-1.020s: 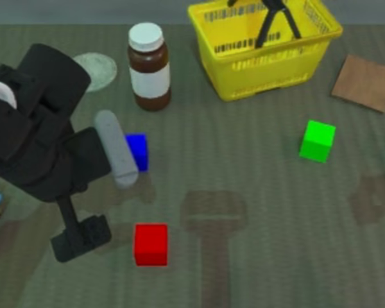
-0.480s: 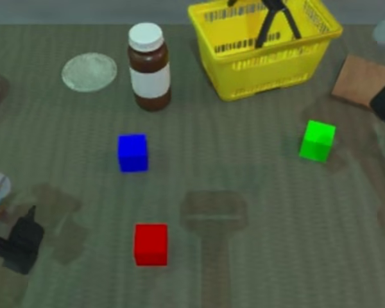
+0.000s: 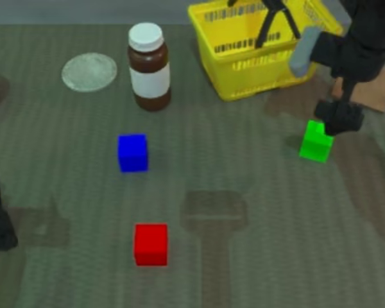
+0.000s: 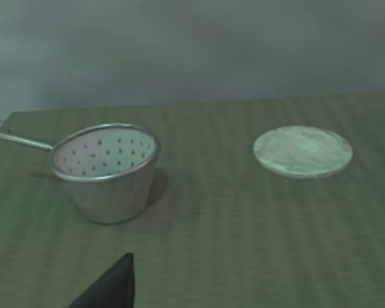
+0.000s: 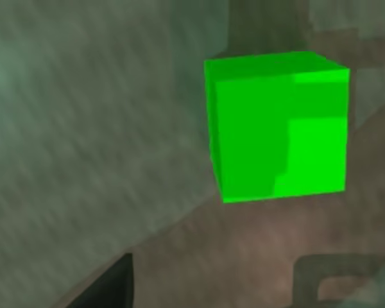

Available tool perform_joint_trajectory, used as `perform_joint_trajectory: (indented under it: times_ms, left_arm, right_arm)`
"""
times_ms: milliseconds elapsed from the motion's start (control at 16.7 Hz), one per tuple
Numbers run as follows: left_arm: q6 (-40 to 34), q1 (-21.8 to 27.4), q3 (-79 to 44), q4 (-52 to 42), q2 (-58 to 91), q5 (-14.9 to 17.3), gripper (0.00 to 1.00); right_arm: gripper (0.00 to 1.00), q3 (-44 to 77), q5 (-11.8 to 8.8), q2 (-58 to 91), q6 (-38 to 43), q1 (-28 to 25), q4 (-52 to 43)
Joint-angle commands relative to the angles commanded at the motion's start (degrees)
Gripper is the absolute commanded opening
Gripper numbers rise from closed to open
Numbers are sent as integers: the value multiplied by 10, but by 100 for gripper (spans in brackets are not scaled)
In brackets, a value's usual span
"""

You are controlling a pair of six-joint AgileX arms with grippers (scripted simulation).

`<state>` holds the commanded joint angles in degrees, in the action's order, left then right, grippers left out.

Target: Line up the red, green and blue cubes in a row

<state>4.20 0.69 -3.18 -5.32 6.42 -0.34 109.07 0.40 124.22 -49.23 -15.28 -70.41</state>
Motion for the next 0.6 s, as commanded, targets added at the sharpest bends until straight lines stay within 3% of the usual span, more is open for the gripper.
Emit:
perform_joint_trajectory:
  times_ms: [240,600]
  left_arm:
    - [-39,-17,30,49,-59,3,100]
    - [-42,-18,32,53,-64,3,100]
  right_arm:
    - [100,78,-1,78,-33,-11,-42]
    - [100,82,-1,81,-34,-9,-44]
